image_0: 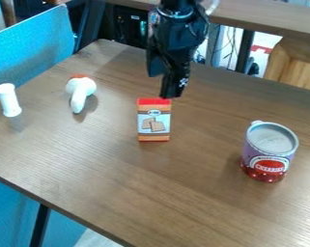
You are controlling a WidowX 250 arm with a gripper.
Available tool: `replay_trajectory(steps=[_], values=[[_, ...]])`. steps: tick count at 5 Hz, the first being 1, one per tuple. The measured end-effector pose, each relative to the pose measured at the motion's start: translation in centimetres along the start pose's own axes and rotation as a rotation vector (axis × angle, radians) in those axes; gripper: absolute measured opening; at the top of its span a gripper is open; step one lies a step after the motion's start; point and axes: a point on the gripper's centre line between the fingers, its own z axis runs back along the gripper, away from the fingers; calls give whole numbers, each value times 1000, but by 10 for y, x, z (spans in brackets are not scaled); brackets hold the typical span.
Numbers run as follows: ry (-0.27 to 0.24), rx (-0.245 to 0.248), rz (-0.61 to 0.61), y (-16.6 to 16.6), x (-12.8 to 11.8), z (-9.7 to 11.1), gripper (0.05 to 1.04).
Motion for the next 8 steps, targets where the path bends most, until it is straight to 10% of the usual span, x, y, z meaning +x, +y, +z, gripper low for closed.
replay_trajectory(steps=[4,6,8], values=[[196,-61,-22,5,9,-61,972],[177,-76,43,-1,7,-64,503],[116,-74,72,-12,-8,-37,399]])
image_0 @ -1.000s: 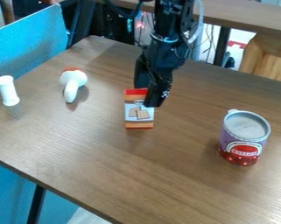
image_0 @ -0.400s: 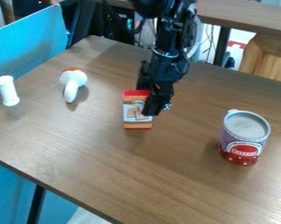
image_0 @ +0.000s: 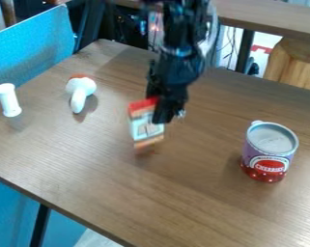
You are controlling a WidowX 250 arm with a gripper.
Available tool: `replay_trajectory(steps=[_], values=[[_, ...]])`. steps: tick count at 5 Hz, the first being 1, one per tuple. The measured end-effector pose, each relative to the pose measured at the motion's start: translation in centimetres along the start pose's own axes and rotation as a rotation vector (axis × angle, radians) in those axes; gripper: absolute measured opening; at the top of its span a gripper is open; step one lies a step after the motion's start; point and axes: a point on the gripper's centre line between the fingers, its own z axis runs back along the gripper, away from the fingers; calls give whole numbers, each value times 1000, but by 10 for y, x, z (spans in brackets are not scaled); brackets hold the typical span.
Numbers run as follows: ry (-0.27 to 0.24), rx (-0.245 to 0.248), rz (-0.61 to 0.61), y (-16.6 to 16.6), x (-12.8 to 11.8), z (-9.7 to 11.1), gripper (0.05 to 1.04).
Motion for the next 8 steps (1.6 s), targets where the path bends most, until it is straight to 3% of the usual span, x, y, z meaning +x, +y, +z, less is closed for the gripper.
replay_trajectory(steps=[1,2,3,4,5,7,8], values=[[-4,-21,103,-16,-29,21,399],[66,-37,113,-31,-60,17,399],[186,-23,65,-38,-92,4,399],[217,5,0,-45,-111,-4,399],[191,22,-15,-47,-102,-8,399],[179,-31,-82,-49,-80,-33,398],[167,-37,-101,-48,-75,-33,398]])
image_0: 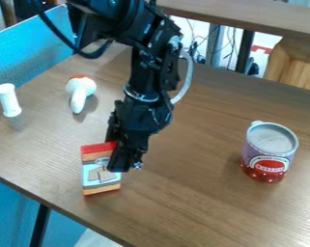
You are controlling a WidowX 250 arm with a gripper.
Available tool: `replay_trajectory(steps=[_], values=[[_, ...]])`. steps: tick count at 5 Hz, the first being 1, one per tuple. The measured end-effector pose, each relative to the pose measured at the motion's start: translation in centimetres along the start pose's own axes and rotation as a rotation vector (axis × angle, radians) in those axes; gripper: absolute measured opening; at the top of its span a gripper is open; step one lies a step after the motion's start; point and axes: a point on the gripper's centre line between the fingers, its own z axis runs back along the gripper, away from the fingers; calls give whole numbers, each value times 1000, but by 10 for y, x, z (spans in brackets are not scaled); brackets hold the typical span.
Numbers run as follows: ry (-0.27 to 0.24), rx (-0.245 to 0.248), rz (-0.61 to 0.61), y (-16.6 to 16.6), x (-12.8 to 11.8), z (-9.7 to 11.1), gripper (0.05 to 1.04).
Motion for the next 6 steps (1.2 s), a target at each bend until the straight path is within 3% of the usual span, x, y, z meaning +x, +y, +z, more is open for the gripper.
replay_trajectory(steps=[1,2,3,4,5,6], values=[[-28,6,5,-2,2,-1,398],[-50,6,23,-5,-1,-1,465],[-116,-11,69,-14,-8,12,779],[-268,-44,145,-10,-19,34,1006],[-286,-54,150,-10,-19,39,1008],[-325,-38,168,-12,-6,59,1003]])
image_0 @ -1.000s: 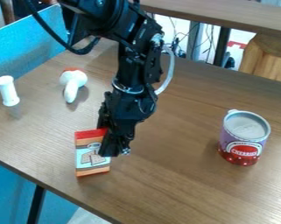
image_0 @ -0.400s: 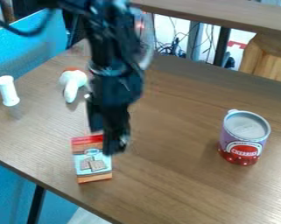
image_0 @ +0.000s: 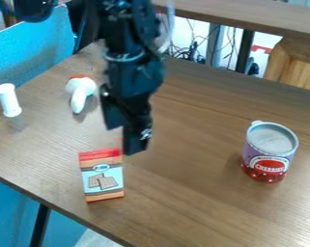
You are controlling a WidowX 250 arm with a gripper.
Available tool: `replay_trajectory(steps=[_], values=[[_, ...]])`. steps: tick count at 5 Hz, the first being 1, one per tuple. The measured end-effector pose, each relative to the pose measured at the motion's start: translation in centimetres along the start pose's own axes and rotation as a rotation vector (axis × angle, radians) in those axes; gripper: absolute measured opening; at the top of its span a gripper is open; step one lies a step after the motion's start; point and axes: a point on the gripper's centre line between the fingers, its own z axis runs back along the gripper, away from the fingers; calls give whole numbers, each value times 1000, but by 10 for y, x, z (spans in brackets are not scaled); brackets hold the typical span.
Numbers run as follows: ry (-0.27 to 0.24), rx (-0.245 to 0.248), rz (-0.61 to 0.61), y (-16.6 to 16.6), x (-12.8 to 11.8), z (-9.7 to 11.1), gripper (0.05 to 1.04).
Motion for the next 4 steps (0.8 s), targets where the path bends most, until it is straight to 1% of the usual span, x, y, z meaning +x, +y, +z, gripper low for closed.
replay_trajectory(steps=[1,2,3,4], values=[[-53,-37,21,-12,24,13,1001],[-80,-137,63,-24,59,6,1001],[-55,-196,60,-41,90,0,1001],[-19,-166,101,-48,101,-1,1001]])
